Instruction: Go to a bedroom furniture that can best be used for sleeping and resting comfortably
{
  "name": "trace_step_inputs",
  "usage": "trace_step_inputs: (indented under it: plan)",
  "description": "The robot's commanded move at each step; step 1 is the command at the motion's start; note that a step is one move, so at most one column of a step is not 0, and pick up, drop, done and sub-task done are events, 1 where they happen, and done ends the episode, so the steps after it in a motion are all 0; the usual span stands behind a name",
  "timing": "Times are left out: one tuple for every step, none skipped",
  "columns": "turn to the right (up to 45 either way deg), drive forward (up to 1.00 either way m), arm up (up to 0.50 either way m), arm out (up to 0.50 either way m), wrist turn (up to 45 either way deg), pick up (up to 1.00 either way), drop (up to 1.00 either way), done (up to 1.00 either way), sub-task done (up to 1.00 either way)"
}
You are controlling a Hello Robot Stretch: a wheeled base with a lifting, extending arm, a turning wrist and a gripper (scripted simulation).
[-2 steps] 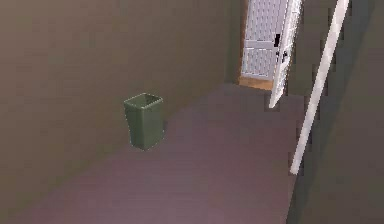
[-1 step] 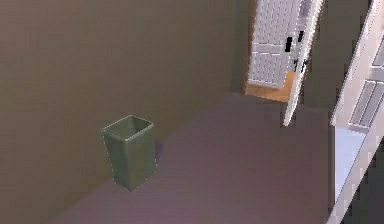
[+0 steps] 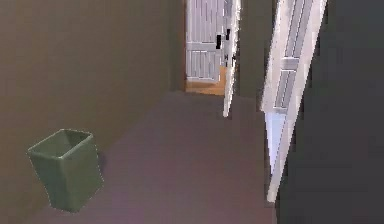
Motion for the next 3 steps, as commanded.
trace_step_inputs:
  plan:
    - [0.0,1.0,0.0,0.0,0.0,0.0,0.0,0.0,0.0]
    - [3.0,0.0,0.0,0.0,0.0,0.0,0.0,0.0,0.0]
    - [0.0,1.0,0.0,0.0,0.0,0.0,0.0,0.0,0.0]
